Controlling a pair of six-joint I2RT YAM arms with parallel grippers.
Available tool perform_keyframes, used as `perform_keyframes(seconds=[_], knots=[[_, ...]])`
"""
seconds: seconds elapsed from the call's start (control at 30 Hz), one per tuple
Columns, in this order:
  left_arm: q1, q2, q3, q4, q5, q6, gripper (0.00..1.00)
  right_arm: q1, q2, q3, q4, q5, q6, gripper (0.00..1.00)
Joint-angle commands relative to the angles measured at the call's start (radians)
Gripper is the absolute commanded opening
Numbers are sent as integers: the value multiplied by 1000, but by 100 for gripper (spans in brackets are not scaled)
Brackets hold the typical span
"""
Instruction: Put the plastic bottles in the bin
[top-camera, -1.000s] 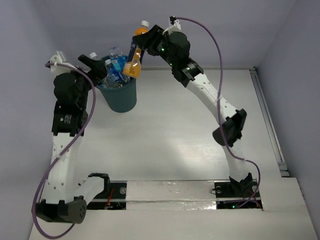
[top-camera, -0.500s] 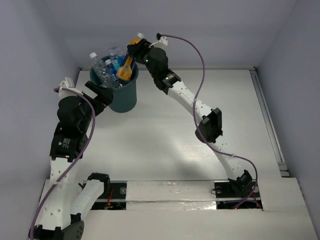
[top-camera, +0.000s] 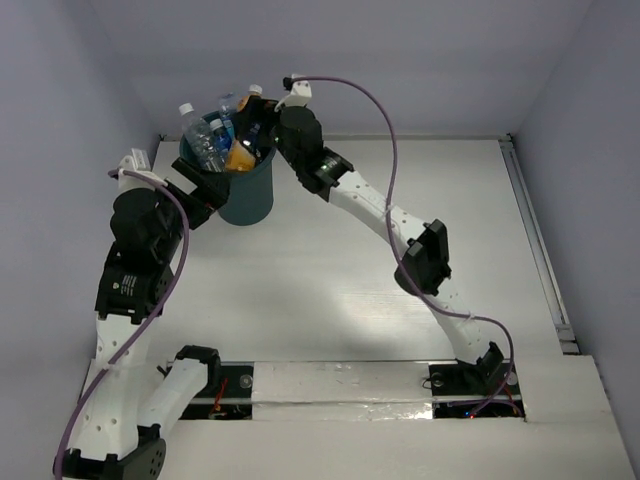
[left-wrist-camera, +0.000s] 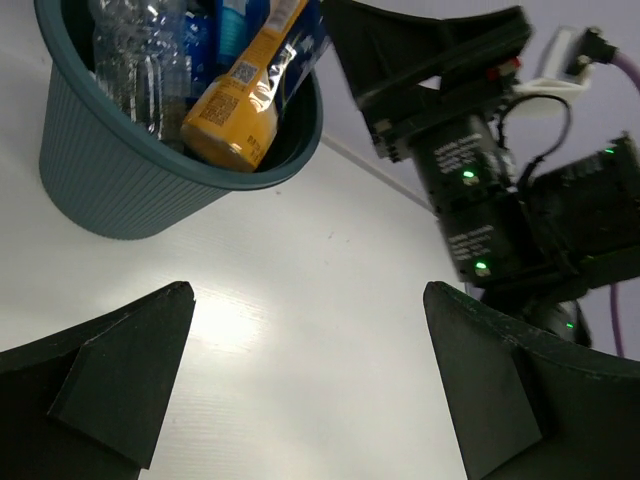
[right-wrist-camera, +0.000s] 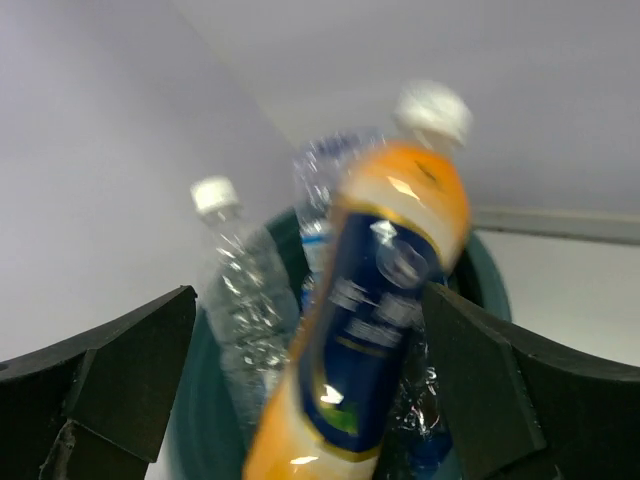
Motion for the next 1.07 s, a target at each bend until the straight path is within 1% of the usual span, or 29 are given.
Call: perform_keyframes(seconds=[0.0,0.13,0.23,0.27,0.3,0.33,0.37,0.4,0.47,0.5,0.53,0.57,0.6,0.63,0.67,0.7,0.73,0.77,0.8,0.87,0.93,1.03], knots=[[-5,1,73,40,15,-8,99,-23,-204,-13,34,33,-53,100],[-5,23,105,53,17,-7,99,-41,-316,-125,30,15,-55,100],[-5,29,113,64,26,-8,99,-50,-405,-229,-32,15,-61,100],[-5,30,118,66,26,-7,99,-50,-440,-333,-30,16,-61,100],[-5,34,119,64,29,-5,99,-50,-530,-404,-20,16,-56,97],[-5,37,119,66,40,-3,99,-50,-585,-483,15,4,-38,93],[-5,38,118,67,47,0,99,-50,-642,-566,60,-4,-27,86],[-5,40,116,75,57,3,99,-50,-767,-739,83,-14,-16,62],[-5,47,122,80,90,9,99,-50,-909,-917,146,-27,13,25],[-5,52,124,84,103,12,99,-50,-984,-1090,152,-21,19,4],[-5,57,127,89,122,13,99,-50,-1134,-1174,154,1,25,0],[-5,57,127,93,132,15,99,-50,-1211,-1249,146,15,25,0],[-5,55,124,105,139,13,99,-50,-1288,-1320,131,38,25,0],[-5,50,118,112,165,12,99,-50,-1430,-1428,67,64,25,3],[-5,47,104,116,170,12,99,-50,-1493,-1470,24,115,27,9],[-5,41,95,121,179,13,99,-50,-1552,-1504,-81,136,33,29],[-5,29,69,125,190,15,99,-50,-1651,-1564,-120,177,48,42],[-5,21,52,138,193,15,99,-50,-1693,-1588,-156,191,59,57],[-5,15,36,142,199,13,99,-50,-1727,-1610,-217,199,69,78],[-5,0,-3,147,212,1,99,-59,-1785,-1644,-265,240,111,91],[-5,-11,-28,170,231,3,99,-60,-1798,-1652,-289,263,126,98],[-5,-3,-42,167,224,-5,99,-60,-1775,-1618,-291,266,120,99]])
